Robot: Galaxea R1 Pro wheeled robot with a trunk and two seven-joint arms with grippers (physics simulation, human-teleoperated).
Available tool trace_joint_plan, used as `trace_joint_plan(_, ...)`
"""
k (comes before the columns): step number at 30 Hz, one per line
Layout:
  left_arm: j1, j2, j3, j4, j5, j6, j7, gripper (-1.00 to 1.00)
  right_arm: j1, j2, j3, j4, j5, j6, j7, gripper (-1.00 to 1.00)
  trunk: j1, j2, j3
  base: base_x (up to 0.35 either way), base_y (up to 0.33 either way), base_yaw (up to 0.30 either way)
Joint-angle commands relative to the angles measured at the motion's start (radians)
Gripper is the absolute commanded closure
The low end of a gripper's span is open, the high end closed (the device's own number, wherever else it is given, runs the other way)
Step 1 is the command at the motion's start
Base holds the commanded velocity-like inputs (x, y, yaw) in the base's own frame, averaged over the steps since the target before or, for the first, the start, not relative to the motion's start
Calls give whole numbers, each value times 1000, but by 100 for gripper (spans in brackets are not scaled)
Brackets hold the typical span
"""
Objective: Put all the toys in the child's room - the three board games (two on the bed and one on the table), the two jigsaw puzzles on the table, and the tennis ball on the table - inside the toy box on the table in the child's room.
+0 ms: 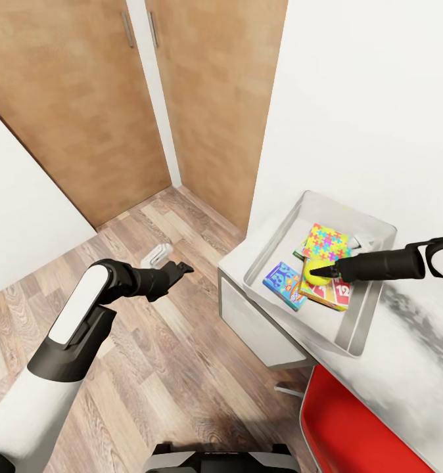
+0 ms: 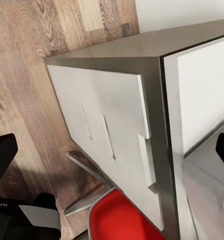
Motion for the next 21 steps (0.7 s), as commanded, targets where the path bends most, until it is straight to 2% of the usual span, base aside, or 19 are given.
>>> trace_joint_plan(1,-1,1,-1,0,4,6,7,-100,-3,-1,5,-1,-6,1,-7,100,1,-2,-2,0,0,0)
trace_joint_plan(10,1,1,-1,2,4,6,6,-100,-13,1,12,-1,-7,1,-7,100,1,-2,-2,0,0,0)
trace_joint_plan(15,1,2,-1,5,4,6,6,-100,-43,-5,19,-1,-7,1,-7,100,1,-2,-2,0,0,0)
trace_joint_plan(19,2,2,-1,10,4,6,6,-100,-82,-13,47,-1,-14,1,-6,100,1,-2,-2,0,0,0)
trace_joint_plan(21,2,2,-1,12,4,6,6,-100,-114,-25,79,-1,-30,1,-6,100,1,-2,-2,0,0,0)
